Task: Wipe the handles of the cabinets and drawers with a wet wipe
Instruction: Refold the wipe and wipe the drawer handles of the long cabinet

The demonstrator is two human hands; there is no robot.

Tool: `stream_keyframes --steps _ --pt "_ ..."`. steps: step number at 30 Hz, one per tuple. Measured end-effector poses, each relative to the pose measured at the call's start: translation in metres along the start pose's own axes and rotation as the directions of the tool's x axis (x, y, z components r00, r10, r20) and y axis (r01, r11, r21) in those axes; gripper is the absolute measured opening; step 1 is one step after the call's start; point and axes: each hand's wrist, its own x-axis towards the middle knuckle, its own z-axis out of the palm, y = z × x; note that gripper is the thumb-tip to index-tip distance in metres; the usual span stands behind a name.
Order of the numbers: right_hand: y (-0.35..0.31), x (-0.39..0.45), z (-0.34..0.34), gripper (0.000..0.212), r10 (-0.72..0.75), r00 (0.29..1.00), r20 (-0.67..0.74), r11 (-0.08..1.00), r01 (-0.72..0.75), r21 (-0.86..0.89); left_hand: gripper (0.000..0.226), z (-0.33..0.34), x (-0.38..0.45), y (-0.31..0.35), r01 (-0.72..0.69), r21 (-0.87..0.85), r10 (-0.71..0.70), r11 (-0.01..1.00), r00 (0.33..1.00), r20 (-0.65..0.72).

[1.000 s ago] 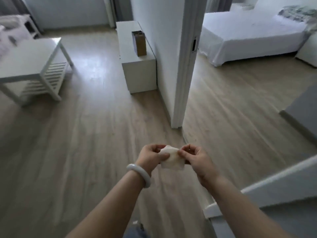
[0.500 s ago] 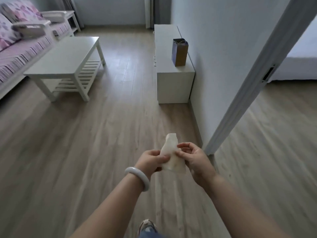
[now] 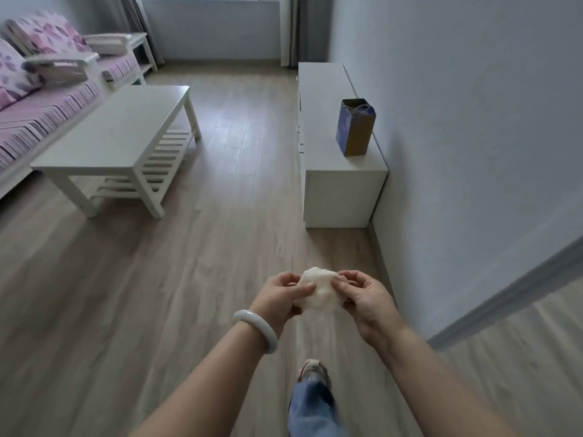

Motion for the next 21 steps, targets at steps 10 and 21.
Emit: stream_keyframes --steps 10,21 --pt "-0.097 0.223 0.087 0.017 0.045 0.994 0.103 0.998 -0.040 -0.048 0.010 -0.038 0.187 0.137 -0.025 0.017 0.028 1.000 0.984 -0.174" --pt "-0.126 0.450 0.221 0.017 0.083 0.996 0.036 0.994 -0.080 -0.078 0.014 -0.152 0.409 0.256 -0.053 0.049 0.060 0.997 0.988 -0.145"
